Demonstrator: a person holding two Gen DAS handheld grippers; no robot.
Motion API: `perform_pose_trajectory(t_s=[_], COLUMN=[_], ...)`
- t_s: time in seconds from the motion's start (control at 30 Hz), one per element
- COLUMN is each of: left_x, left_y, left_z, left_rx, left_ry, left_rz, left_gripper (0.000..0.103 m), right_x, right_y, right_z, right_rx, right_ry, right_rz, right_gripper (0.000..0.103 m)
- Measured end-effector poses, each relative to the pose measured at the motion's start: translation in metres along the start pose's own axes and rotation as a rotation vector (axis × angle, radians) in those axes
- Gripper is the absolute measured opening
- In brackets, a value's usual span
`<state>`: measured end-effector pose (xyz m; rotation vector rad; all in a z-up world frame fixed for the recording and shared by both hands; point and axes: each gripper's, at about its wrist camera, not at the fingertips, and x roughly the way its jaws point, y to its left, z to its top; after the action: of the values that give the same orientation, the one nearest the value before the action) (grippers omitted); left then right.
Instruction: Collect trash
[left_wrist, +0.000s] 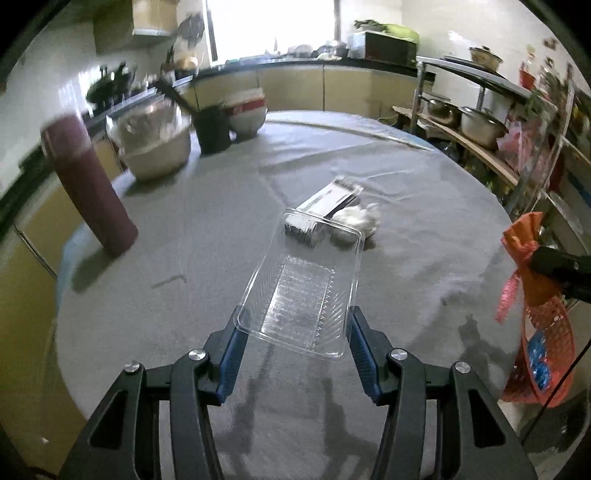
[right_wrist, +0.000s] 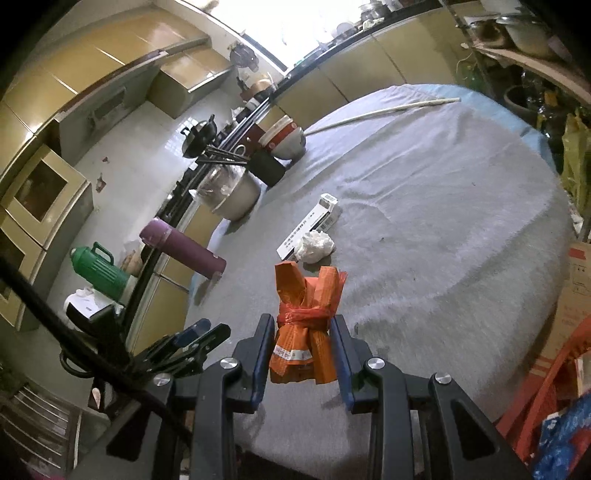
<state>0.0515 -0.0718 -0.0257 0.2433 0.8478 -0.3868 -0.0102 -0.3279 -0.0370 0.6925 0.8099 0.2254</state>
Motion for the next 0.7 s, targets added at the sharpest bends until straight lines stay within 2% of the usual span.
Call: perform_pose_trajectory(t_s=[0.33, 0.7], left_x=[-0.049, -0.072], left_y=[-0.041, -0.071], left_z=[0.005, 0.001], left_rx=[0.093, 0.128], left_ry=[-0.098, -0.127], left_rz=[0.105, 0.123], left_gripper=[0.055, 0.055], right_x=[-0.033, -0.066], right_y=[0.004, 0.003], right_z=[-0.016, -0.027], right_rx=[-0.038, -0.07], right_ry=[-0.054, -0.116], right_rz=[-0.011, -0.033], right_gripper=[0.033, 0.033])
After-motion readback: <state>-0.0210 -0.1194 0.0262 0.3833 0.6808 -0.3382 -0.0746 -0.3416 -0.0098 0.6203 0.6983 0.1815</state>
